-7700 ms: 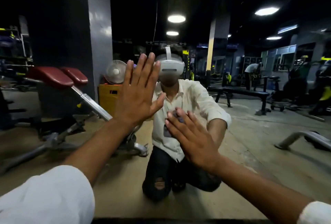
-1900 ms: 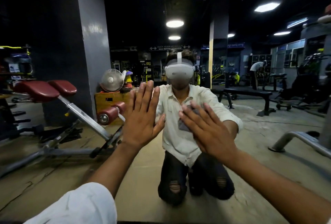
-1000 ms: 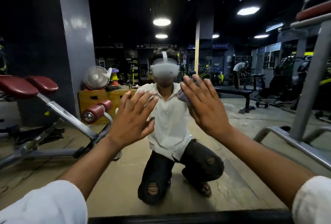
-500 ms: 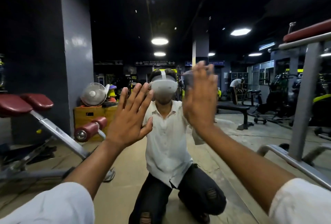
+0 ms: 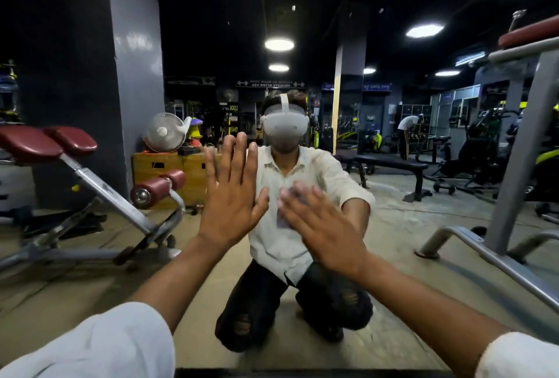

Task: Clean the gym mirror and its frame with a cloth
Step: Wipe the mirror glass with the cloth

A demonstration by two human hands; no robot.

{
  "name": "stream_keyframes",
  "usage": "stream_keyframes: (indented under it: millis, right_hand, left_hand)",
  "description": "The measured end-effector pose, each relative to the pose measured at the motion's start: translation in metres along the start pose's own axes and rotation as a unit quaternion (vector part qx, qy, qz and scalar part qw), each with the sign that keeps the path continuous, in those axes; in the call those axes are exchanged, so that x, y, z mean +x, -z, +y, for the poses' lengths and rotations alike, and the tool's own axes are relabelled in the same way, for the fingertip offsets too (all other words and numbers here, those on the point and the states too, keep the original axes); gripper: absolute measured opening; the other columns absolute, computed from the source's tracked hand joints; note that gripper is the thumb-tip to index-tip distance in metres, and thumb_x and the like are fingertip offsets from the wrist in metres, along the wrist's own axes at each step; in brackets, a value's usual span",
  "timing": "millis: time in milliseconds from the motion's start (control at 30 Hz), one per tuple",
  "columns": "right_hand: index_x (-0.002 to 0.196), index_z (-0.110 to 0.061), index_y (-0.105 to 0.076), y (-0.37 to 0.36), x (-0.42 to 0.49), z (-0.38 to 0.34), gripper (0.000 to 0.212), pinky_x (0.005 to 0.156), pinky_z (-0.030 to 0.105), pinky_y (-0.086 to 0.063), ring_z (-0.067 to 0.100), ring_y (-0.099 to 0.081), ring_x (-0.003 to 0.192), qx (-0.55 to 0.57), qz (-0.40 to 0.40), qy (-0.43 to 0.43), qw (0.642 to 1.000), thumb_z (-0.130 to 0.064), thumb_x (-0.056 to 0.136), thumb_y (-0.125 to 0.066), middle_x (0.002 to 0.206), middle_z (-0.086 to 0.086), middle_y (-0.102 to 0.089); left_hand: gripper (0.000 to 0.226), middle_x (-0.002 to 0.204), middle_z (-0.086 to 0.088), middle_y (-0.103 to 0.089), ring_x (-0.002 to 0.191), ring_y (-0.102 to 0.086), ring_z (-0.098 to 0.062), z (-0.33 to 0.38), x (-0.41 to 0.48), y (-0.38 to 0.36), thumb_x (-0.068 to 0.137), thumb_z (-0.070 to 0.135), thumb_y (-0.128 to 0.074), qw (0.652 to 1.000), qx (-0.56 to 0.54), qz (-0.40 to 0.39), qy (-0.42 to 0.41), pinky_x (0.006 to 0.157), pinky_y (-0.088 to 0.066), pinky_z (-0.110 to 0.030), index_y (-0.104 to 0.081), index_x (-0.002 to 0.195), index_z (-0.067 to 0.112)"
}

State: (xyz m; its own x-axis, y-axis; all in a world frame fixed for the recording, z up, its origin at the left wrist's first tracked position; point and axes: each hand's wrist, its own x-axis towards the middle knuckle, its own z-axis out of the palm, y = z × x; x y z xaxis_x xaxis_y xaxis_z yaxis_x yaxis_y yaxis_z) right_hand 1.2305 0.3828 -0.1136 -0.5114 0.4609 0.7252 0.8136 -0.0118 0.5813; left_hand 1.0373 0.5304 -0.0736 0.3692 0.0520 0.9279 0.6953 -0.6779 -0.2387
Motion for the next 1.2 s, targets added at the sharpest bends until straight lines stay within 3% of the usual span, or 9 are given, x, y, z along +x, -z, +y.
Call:
stream_keyframes:
  millis: [100, 300, 467, 600, 733, 833, 933, 1100, 1200]
  right_hand:
    - [0.167, -0.008, -0.021, 0.008, -0.019, 0.020, 0.069, 0.131, 0.055, -0.012, 0.033, -0.009, 0.162, -0.063, -0.105, 0.201, 0.972, -0.023, 0.106, -0.051, 0.175, 0.012, -0.014]
    - [0.162, -0.004, -0.035, 0.021, 0.027, 0.040, 0.068, 0.131, 0.056, -0.012, 0.036, -0.018, 0.161, 0.009, 0.097, -0.186, 0.978, -0.004, 0.099, -0.061, 0.171, 0.014, -0.027]
    - [0.162, -0.005, -0.036, -0.041, -0.052, -0.055, 0.052, 0.131, 0.054, -0.016, 0.037, -0.020, 0.160, 0.043, -0.039, 0.099, 0.993, -0.012, 0.110, -0.036, 0.170, 0.017, -0.029]
    - [0.167, -0.004, -0.010, -0.050, -0.067, -0.041, 0.057, 0.132, 0.045, -0.001, 0.029, 0.004, 0.163, 0.020, -0.076, 0.244, 0.967, -0.024, 0.116, -0.023, 0.173, 0.015, -0.017]
    - [0.167, -0.011, -0.023, -0.030, -0.085, -0.043, 0.057, 0.132, 0.048, -0.006, 0.029, -0.006, 0.163, 0.024, -0.115, 0.131, 0.984, -0.023, 0.112, -0.033, 0.175, 0.011, -0.016]
    - [0.161, -0.024, -0.042, -0.015, -0.104, -0.040, 0.047, 0.133, 0.042, -0.001, 0.014, -0.010, 0.162, 0.051, -0.163, 0.193, 0.966, -0.029, 0.115, -0.039, 0.173, -0.006, -0.026]
    - [0.166, -0.018, -0.027, 0.013, -0.065, 0.027, 0.054, 0.132, 0.051, -0.004, 0.024, -0.006, 0.163, -0.014, -0.134, 0.202, 0.970, -0.029, 0.114, -0.035, 0.176, 0.002, -0.013]
    - [0.165, -0.010, -0.029, 0.062, -0.002, 0.097, 0.062, 0.130, 0.055, -0.015, 0.031, -0.010, 0.163, -0.041, 0.019, -0.138, 0.989, -0.019, 0.107, -0.052, 0.174, 0.009, -0.020]
    - [0.166, -0.008, -0.024, 0.056, -0.001, 0.089, 0.062, 0.130, 0.055, -0.015, 0.033, -0.005, 0.163, -0.040, -0.061, 0.022, 0.997, -0.017, 0.109, -0.045, 0.175, 0.010, -0.015]
  left_hand:
    - [0.080, 0.176, -0.023, -0.002, 0.164, -0.004, -0.041, 0.004, -0.023, -0.008, 0.111, 0.049, -0.039, 1.000, 0.008, -0.009, -0.009, 0.128, -0.012, -0.069, -0.009, 0.169, 0.003]
    - [0.080, 0.176, -0.023, -0.008, 0.164, -0.007, -0.040, 0.010, -0.027, -0.017, 0.109, 0.048, -0.042, 1.000, 0.001, 0.009, 0.016, 0.128, -0.010, -0.069, -0.014, 0.169, 0.003]
    - [0.083, 0.175, -0.025, -0.008, 0.164, -0.006, -0.041, 0.006, -0.048, -0.017, 0.109, 0.049, -0.046, 1.000, 0.012, 0.009, -0.018, 0.129, -0.009, -0.068, -0.014, 0.168, 0.001]
    - [0.082, 0.176, -0.023, -0.007, 0.164, -0.003, -0.039, 0.005, -0.051, -0.020, 0.108, 0.049, -0.044, 1.000, 0.011, 0.005, -0.026, 0.130, -0.008, -0.066, -0.015, 0.168, 0.001]
    - [0.083, 0.175, -0.026, -0.009, 0.163, -0.009, -0.043, 0.009, -0.048, -0.016, 0.107, 0.048, -0.046, 1.000, 0.013, -0.001, -0.021, 0.129, -0.009, -0.068, -0.016, 0.168, 0.000]
    - [0.084, 0.174, -0.028, -0.011, 0.163, -0.010, -0.044, 0.013, -0.049, -0.007, 0.104, 0.041, -0.053, 1.000, 0.000, -0.004, -0.017, 0.128, -0.013, -0.069, -0.019, 0.166, -0.003]
    - [0.078, 0.175, -0.024, -0.014, 0.163, -0.012, -0.040, 0.009, -0.036, 0.009, 0.102, 0.036, -0.057, 0.997, -0.019, 0.002, -0.075, 0.129, -0.015, -0.066, -0.028, 0.164, -0.003]
    - [0.076, 0.178, -0.015, -0.004, 0.165, -0.003, -0.032, 0.031, 0.058, 0.018, 0.109, 0.041, -0.044, 0.997, -0.011, 0.025, -0.076, 0.131, -0.012, -0.062, -0.012, 0.170, 0.007]
    - [0.075, 0.178, -0.017, 0.002, 0.165, 0.001, -0.033, 0.052, 0.084, 0.012, 0.111, 0.047, -0.033, 0.998, 0.004, 0.018, -0.059, 0.130, -0.010, -0.064, -0.006, 0.171, 0.009]
